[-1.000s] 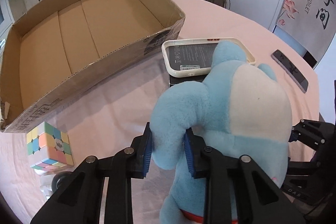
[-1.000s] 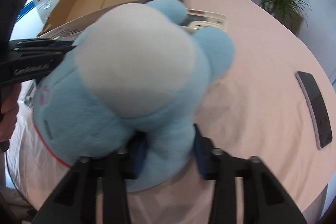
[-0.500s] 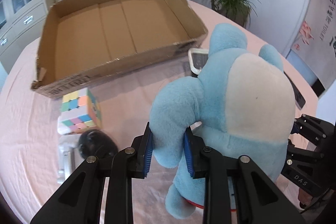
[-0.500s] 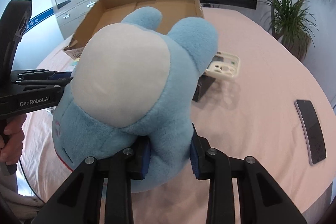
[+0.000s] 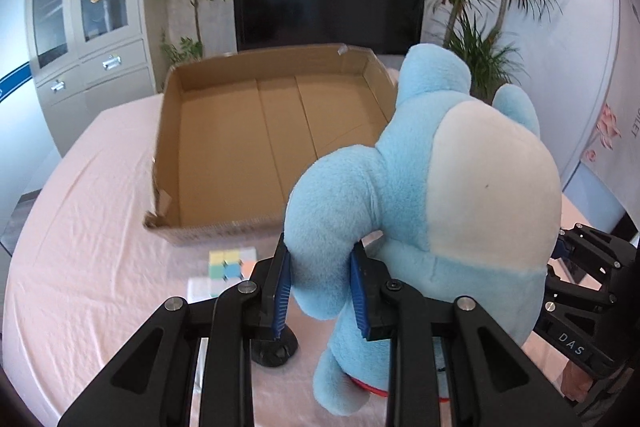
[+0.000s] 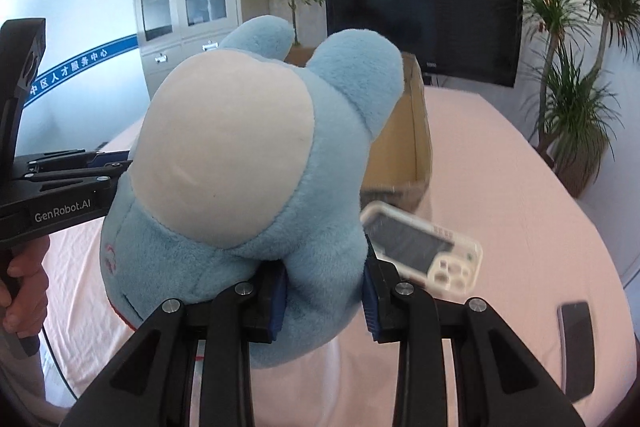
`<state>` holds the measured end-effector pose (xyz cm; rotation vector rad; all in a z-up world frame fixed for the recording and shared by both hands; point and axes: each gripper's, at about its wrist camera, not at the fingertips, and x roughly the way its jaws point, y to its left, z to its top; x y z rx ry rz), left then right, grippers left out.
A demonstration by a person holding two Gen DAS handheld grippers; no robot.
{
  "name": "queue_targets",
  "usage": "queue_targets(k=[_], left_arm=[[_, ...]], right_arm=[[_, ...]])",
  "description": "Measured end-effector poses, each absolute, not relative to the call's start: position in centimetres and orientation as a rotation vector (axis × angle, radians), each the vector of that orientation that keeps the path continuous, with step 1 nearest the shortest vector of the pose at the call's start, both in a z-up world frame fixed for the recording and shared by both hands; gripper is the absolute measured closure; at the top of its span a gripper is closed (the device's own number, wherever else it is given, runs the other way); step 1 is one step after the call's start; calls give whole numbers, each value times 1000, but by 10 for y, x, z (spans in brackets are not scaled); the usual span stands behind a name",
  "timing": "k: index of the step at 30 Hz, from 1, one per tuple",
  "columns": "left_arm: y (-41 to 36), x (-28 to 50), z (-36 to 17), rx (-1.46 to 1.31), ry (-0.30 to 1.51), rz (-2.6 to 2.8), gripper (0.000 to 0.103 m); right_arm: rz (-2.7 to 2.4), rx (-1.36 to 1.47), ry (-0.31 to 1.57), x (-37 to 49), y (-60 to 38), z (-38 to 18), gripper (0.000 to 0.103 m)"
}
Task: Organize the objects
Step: 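Lift the blue plush toy with the left tool toward the cardboard box, then lower the plush toy into the box and open the left tool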
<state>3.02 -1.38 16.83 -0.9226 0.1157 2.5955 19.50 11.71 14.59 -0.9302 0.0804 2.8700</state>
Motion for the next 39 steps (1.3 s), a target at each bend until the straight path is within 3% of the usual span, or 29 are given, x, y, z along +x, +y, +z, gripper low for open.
queue_targets(k=[8,20,27,39], left_arm=[[-28,-14,203,-809,39,2673,80],[-32,-88,209,-788,3,2729,81],[-32,-141,190,-879,-41,2705,81],[-27,-218,113,-1242,-77,2666,81]], right_arm=[[2948,-797,10,144,117,194,75],[2991,-736,-65,43,133,229,75],[2979,-815,-107,-31,149,218,75],[2867,-1112,-192,-135,154,139,75]])
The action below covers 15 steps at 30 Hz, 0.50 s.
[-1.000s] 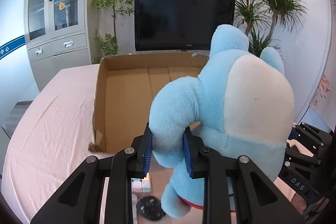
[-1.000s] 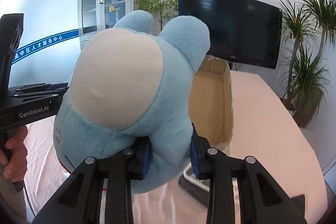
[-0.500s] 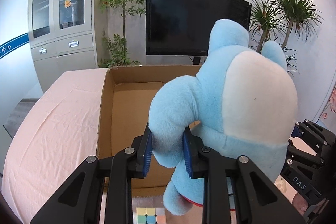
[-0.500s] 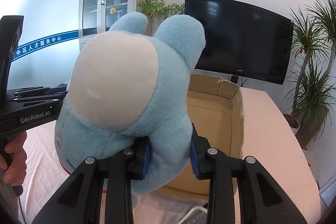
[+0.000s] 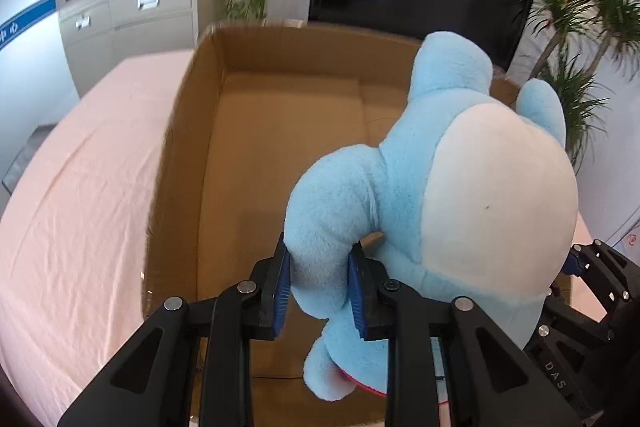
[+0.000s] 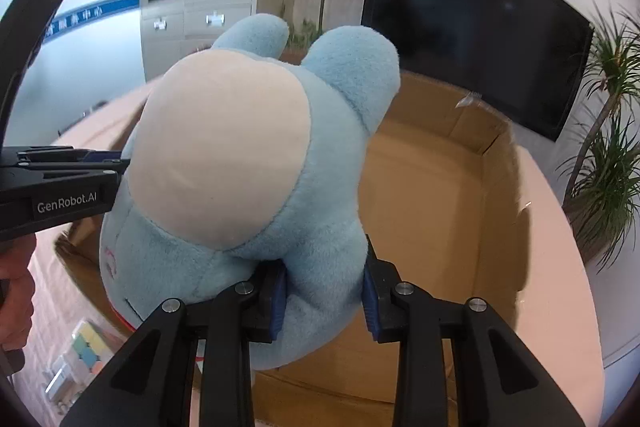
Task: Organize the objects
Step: 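Lower the plush toy into the box and open the left tool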
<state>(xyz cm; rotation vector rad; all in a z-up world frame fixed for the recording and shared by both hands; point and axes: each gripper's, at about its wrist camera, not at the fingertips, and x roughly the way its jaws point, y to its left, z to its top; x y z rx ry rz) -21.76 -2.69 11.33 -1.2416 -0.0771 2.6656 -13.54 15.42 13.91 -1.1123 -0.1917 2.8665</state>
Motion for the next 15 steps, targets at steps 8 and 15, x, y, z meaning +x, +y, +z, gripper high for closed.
queue_targets(k=[8,15], left_arm=[[-26,-233,61,-1429,-105,2626,76],[-25,-222,70,-1493,-76,2599,48]], right_arm=[[2725,-1404,-212,-183,158,81,73],[2658,-1539,-50,-190,178,82,66]])
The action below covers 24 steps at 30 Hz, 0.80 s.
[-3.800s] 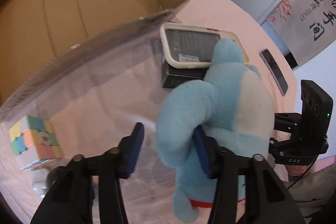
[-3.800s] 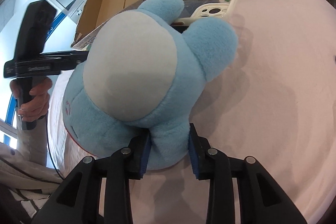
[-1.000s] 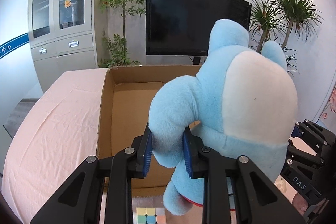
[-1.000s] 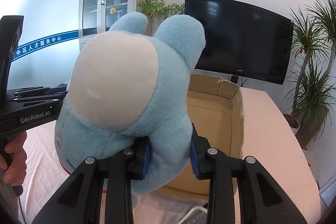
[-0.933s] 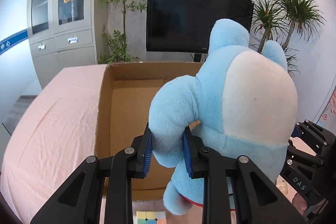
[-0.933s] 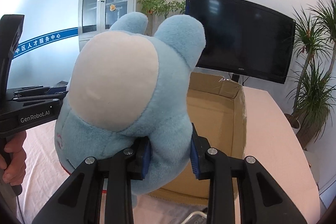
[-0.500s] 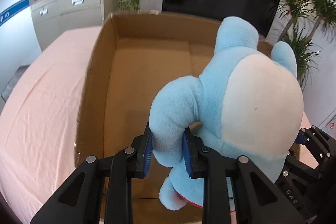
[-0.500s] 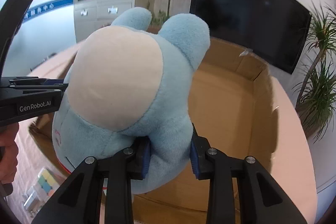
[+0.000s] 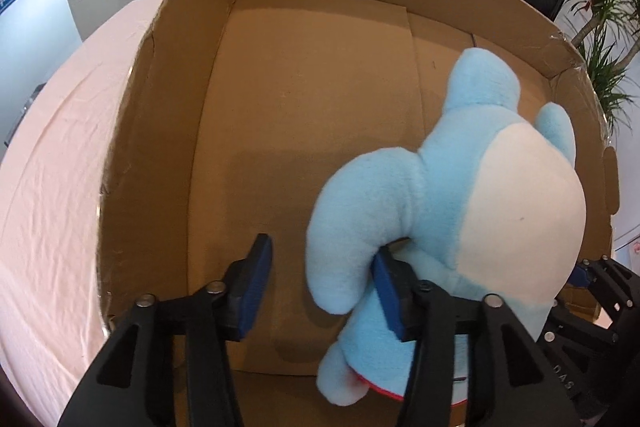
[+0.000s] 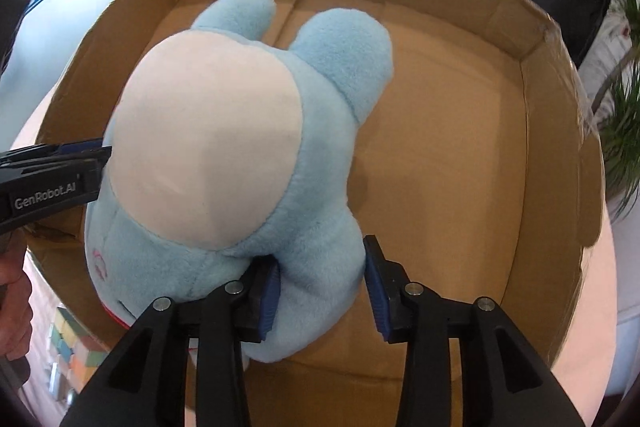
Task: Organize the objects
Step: 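Lower the plush toy into the box and open the left tool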
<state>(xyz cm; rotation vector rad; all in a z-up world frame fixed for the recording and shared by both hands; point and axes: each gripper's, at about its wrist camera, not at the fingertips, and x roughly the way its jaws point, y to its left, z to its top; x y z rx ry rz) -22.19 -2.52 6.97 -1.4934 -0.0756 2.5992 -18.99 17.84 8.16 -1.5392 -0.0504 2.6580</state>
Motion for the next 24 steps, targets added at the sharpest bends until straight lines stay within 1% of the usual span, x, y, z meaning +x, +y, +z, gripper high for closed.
queue_targets(k=[2,3,5,7,8,9,10,11,12,15,17,20,22,24], left_arm=[[-23,-215,72,-1479,-35,2609,44],[-21,-210,73,-1476,-15,2618,40],[-22,-203,74,-1483,-11,2624,35],[-21,-197,76,-1483,-28,2615,34],[-20,-191,78,-1497,-17,2626,34],[-19,-187,81,-1489,-10,2635,34],[-19,-183,85,-1468,-10,2646,34],[-22,-181,92,-1439,-19,2665,31],[-24,-174,99,-1404,-40,2683,24],[-28,-157,120,-1365,-116,2675,23],[-30,-149,133,-1355,-121,2674,23],[-21,-124,152,-1309,-97,2688,21],[-19,-126,158,-1315,-73,2664,20],[-15,-113,161,-1311,-41,2627,20]], right_arm=[[2628,-1586,-32,-190,183,82,66],[2620,-1600,-25,-190,184,83,66],[2623,-1589,-1,-185,187,91,65],[2642,-1548,17,-178,190,103,58],[2647,-1533,28,-174,193,110,47],[2657,-1520,33,-170,194,116,41],[2688,-1486,34,-164,195,126,39],[2700,-1472,34,-160,196,131,36],[2712,-1453,35,-155,197,137,33],[2733,-1415,38,-142,200,152,32],[2760,-1395,39,-127,195,162,32],[2780,-1361,15,-106,180,175,32],[2799,-1342,14,-91,173,183,32],[2817,-1328,31,-75,171,189,28]])
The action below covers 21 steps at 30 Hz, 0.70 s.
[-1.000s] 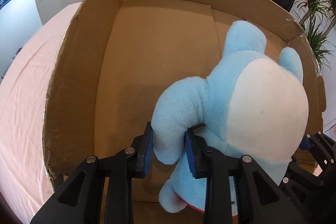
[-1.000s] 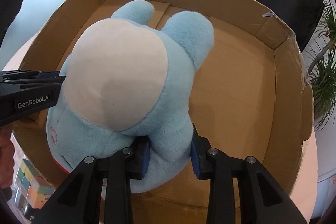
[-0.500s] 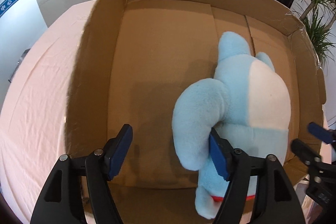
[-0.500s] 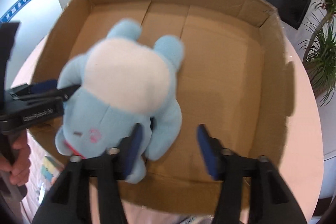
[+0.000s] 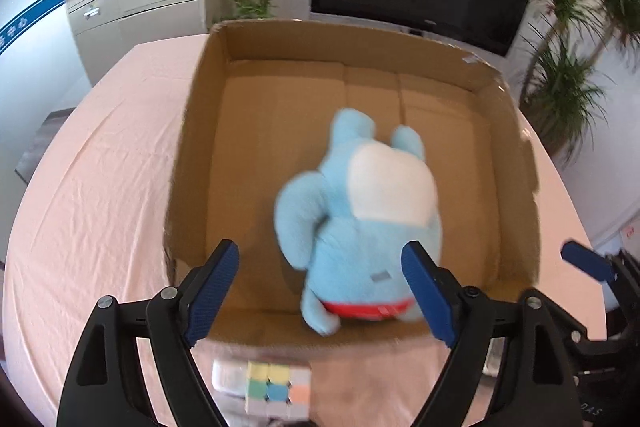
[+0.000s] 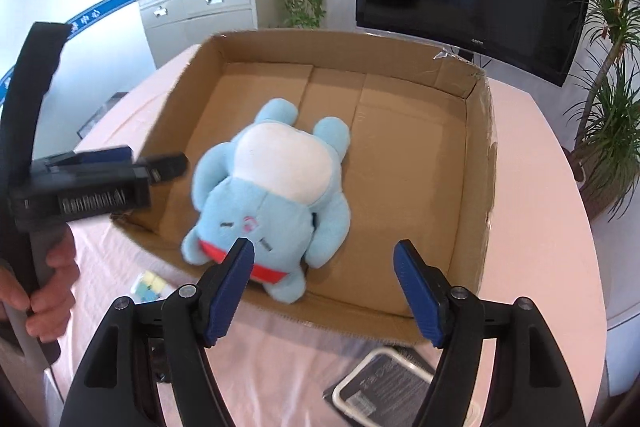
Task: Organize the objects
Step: 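Lower the plush toy into the box and open the left tool, then reach the right tool to the clear phone case and grip its rim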
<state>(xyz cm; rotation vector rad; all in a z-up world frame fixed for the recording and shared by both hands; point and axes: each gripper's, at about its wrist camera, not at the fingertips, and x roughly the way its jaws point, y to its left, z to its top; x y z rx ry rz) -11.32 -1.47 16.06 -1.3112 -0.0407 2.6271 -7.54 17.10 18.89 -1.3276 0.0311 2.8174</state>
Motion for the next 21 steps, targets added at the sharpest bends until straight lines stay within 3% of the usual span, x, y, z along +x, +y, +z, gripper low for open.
queue_targets(k=[7,13,21], left_arm=[[15,-55,155,-1168,106,2558,20],[41,-23,144,-1164,21,2418,19],[95,3,125,-1141,142,2290,19]], right_arm=[[2830,-1245,45,-23,181,186,18],[2774,-1184,201,34,219,168,18],[2596,-1192,392,99,284,118,17]])
